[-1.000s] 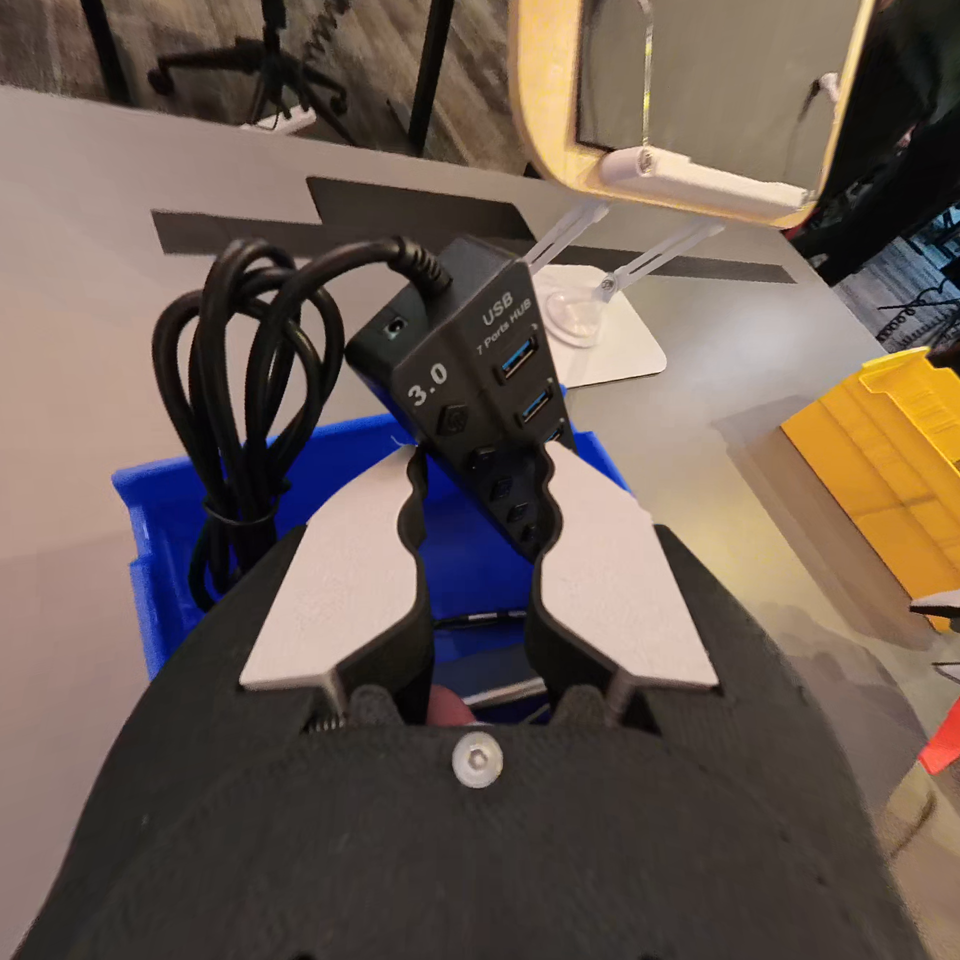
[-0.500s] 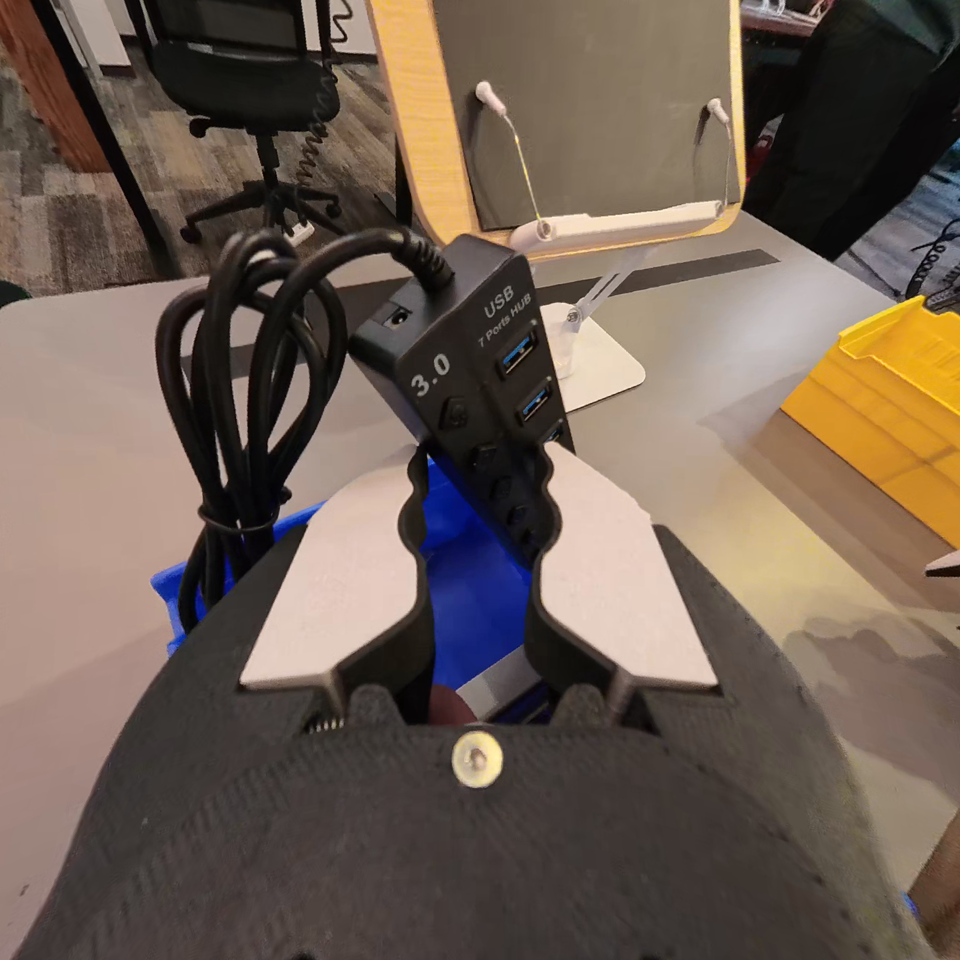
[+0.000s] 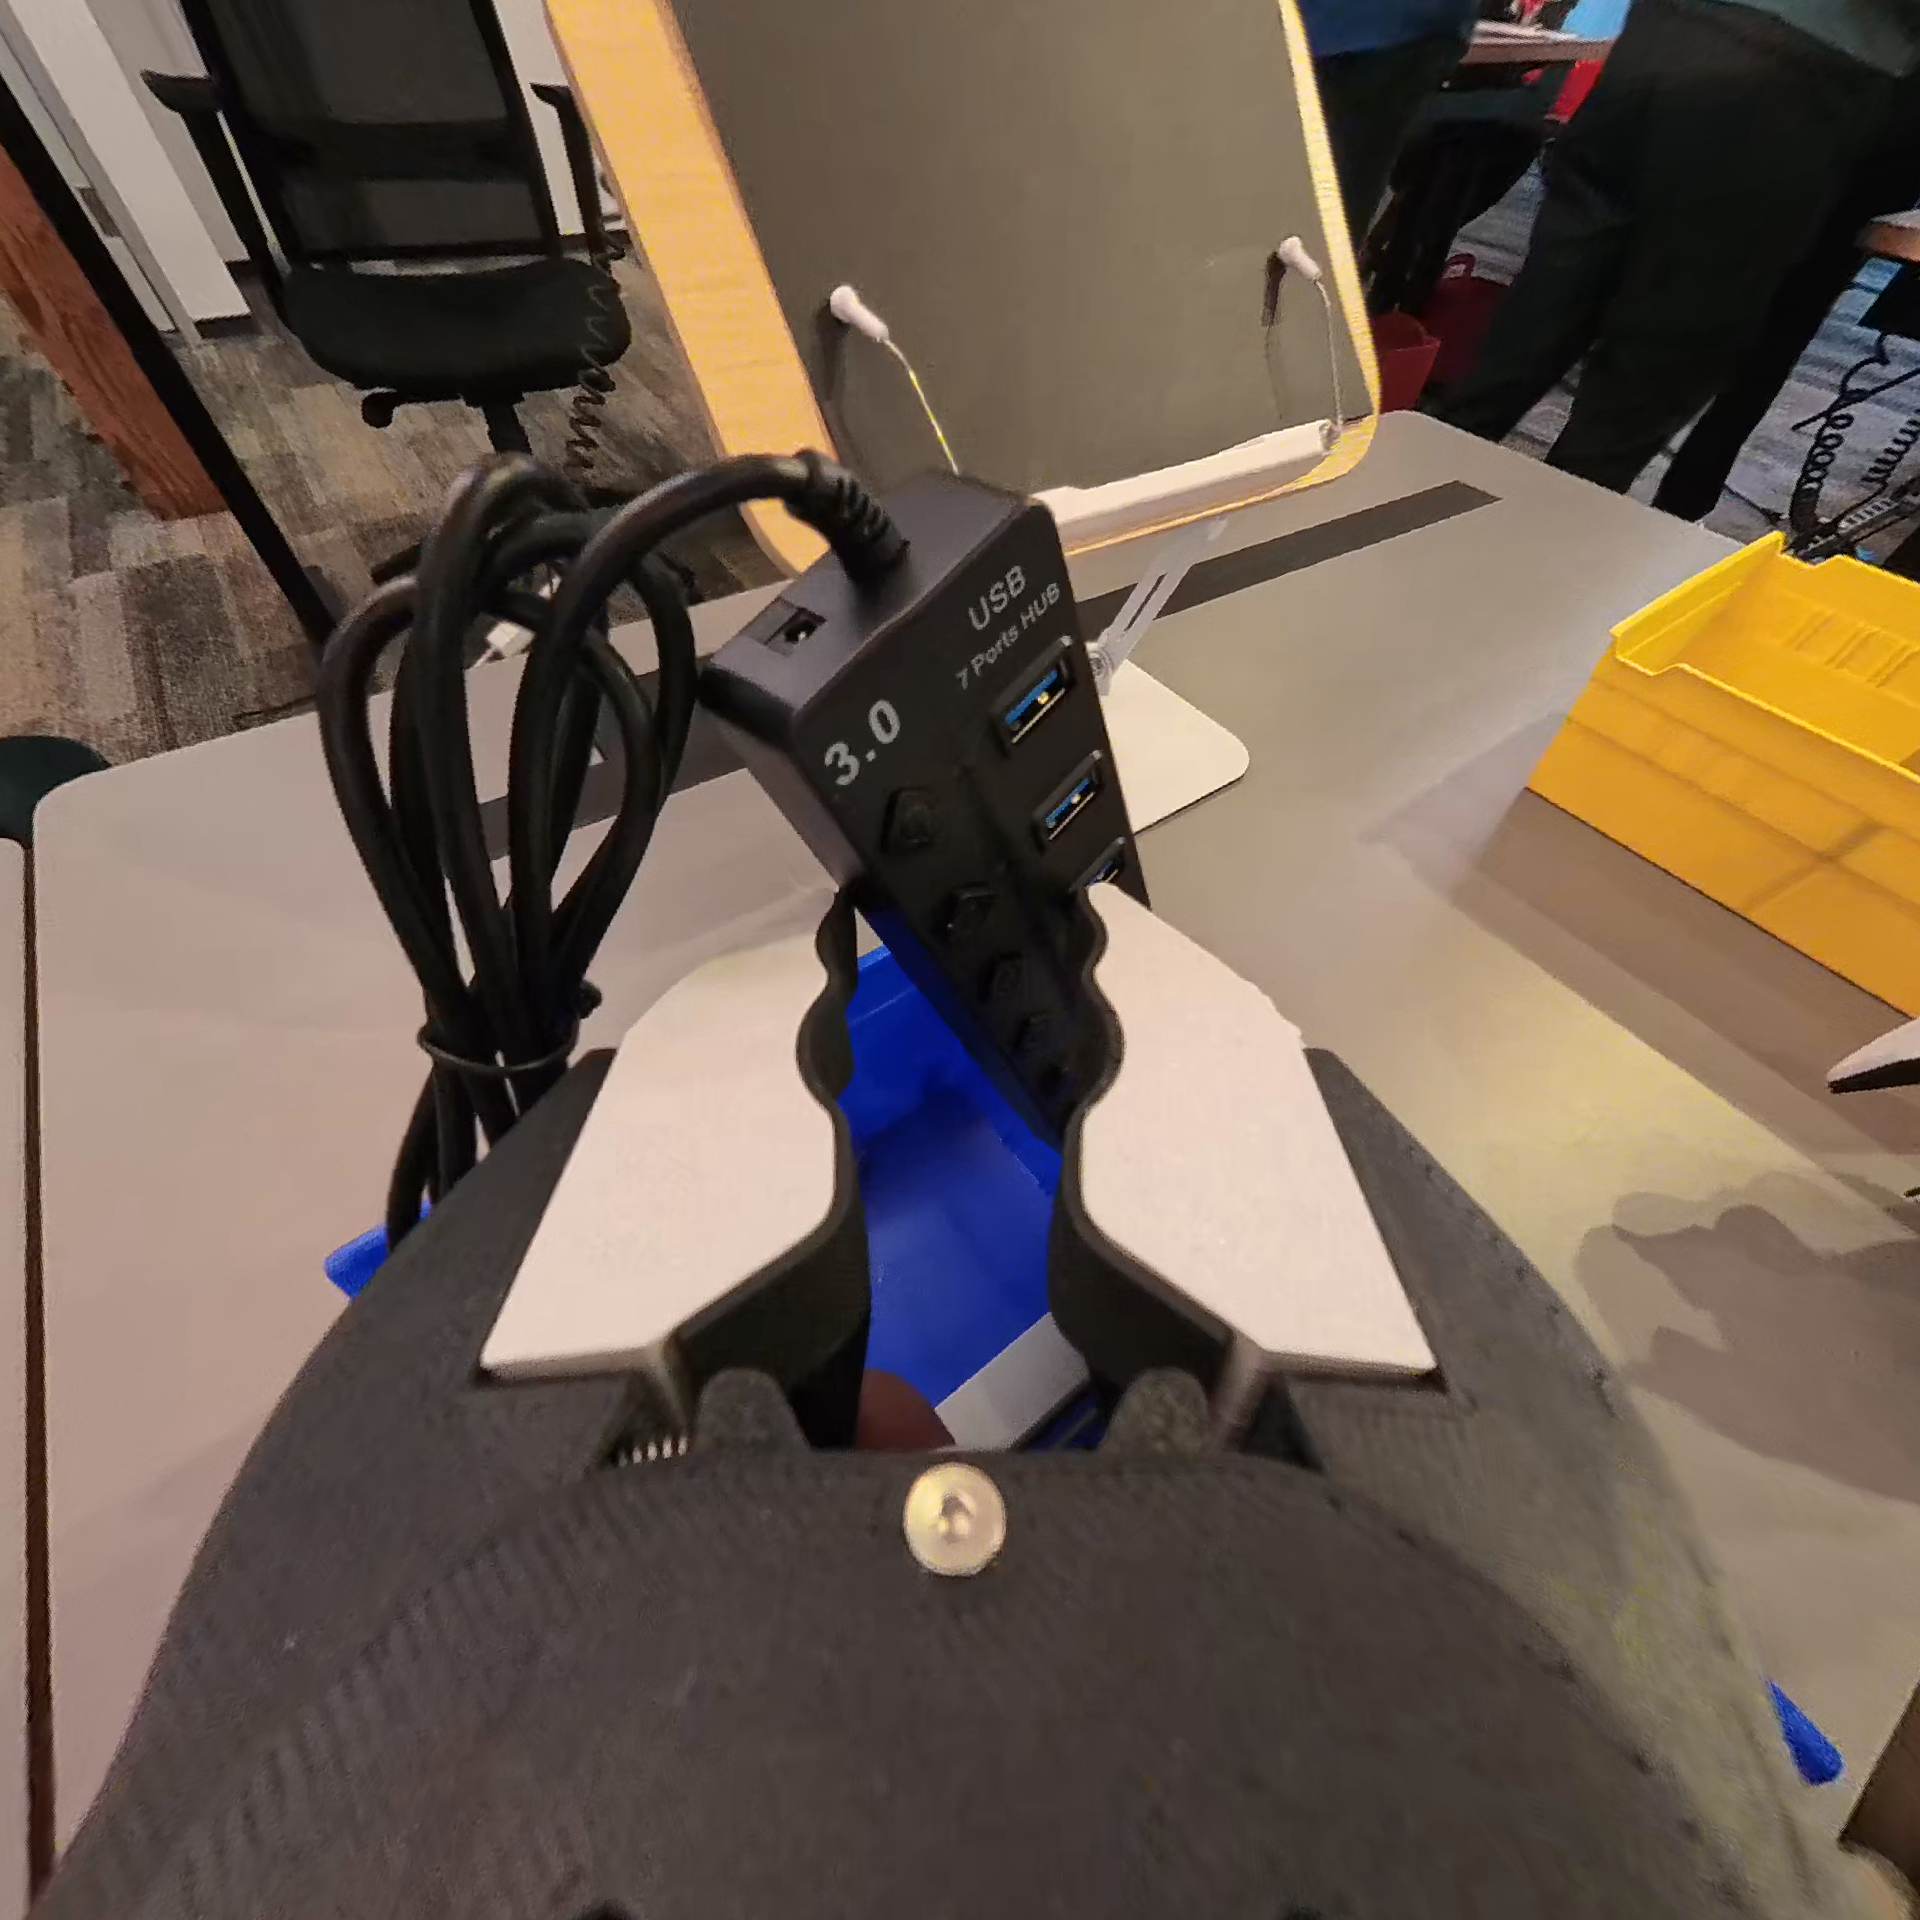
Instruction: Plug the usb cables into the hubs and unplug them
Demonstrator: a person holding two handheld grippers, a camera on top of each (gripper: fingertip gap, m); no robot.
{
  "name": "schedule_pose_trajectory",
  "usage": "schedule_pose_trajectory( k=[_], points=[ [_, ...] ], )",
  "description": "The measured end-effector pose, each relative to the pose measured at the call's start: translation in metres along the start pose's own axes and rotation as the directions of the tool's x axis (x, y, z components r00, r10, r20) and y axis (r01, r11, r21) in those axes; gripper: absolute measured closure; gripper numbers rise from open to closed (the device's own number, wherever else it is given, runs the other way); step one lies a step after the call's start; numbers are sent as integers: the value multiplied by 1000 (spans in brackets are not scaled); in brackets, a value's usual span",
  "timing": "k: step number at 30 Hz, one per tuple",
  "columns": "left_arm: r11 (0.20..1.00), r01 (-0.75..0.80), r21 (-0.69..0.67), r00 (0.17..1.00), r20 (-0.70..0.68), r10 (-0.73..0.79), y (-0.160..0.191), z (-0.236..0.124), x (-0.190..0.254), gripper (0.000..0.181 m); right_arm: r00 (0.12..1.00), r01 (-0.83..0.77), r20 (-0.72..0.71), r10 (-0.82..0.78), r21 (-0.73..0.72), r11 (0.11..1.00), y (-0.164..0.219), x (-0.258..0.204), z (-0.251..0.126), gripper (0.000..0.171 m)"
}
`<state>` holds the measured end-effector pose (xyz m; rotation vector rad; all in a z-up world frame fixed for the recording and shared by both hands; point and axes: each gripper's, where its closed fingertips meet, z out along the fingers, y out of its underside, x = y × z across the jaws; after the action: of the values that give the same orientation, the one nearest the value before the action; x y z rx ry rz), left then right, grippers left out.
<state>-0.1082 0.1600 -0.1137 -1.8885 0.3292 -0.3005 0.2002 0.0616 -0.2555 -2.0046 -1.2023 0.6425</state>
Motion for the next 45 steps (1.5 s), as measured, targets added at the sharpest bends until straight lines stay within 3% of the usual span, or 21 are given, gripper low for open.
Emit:
schedule_pose_trajectory(
  k=[17, 22, 26, 30, 35, 39, 41, 43, 45],
  points=[
    [998, -60, 4, 996, -67, 60, -4, 2, 28, 142, 1000, 9, 14, -10, 49, 999, -13, -1, 3, 122],
    [993, -111, 44, 978, -173, 117, -22, 1, 73, 143, 997, 24, 63, -38, 197, 980, -57, -12, -6, 106],
    [983, -171, 72, 929, -319, 186, -32, 2, 128, 142, 973, -31, 226, -48, 334, 942, -105, -29, -15, 87],
    [969, -208, 137, 818, -518, 249, -38, -5, 188, 142, 870, -119, 485, -94, 391, 913, -134, -45, -30, 72],
    [950, -231, 211, 635, -706, 312, -36, -17, 250, 142, 710, -196, 690, -139, 385, 902, -142, -59, -38, 68],
    [935, -273, 227, 543, -766, 344, -22, -17, 278, 143, 551, -212, 817, -173, 338, 917, -132, -84, -46, 73],
    [937, -266, 227, 523, -783, 338, -18, -17, 284, 156, 488, -197, 854, -181, 309, 930, -124, -94, -49, 85],
    [941, -255, 222, 505, -799, 325, -14, -16, 288, 156, 446, -215, 877, -180, 300, 929, -122, -98, -51, 99],
    [945, -233, 229, 505, -802, 319, -14, -15, 289, 156, 433, -231, 881, -192, 314, 921, -122, -98, -52, 102]
  ],
)
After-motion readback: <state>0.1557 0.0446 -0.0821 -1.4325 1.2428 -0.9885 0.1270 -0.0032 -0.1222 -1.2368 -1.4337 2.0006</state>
